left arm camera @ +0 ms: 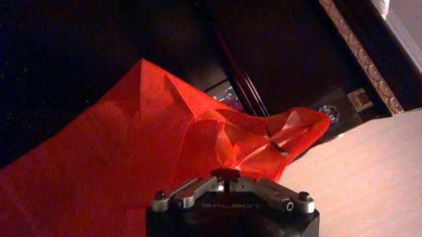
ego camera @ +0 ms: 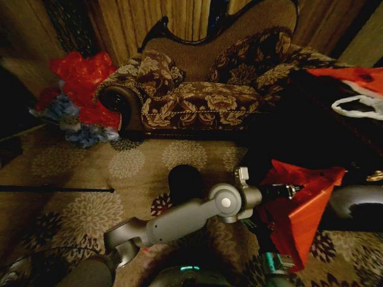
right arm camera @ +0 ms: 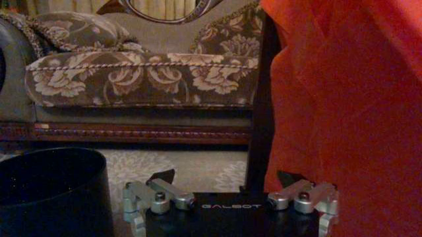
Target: Place a garbage bag over the trash bin.
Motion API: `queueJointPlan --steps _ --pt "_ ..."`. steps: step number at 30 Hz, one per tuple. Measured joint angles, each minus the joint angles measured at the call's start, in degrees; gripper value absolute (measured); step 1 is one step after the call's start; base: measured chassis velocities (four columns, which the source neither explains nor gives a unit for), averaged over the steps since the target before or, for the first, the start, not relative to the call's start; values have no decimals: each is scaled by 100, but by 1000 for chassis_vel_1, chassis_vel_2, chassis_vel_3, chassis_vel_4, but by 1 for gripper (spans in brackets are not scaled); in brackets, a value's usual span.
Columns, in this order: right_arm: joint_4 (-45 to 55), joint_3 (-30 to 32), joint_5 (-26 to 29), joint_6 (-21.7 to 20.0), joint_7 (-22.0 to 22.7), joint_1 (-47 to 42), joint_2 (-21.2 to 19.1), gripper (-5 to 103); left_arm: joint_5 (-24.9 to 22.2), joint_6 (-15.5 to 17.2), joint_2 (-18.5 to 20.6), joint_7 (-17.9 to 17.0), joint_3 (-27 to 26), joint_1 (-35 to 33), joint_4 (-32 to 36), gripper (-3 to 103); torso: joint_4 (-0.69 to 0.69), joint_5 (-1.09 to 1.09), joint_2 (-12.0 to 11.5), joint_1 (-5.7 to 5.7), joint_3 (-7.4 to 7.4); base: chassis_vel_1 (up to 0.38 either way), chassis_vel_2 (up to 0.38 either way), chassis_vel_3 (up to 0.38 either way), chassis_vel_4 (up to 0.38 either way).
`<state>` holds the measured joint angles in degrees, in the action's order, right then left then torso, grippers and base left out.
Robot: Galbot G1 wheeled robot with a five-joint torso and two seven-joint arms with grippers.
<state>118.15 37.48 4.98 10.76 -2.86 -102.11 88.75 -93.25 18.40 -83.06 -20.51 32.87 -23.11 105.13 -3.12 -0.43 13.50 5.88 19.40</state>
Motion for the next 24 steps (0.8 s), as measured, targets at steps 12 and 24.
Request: queueJointPlan --steps 12,24 --pt "27 -44 -57 -28 -18 -38 67 100 107 10 274 -128 -287 -317 -13 0 0 -1 0 0 0 0 0 0 0" --pt "-43 -55 -168 33 -102 -113 37 100 -96 -25 430 -110 -628 -404 -86 0 0 0 0 0 0 0 0 0 0"
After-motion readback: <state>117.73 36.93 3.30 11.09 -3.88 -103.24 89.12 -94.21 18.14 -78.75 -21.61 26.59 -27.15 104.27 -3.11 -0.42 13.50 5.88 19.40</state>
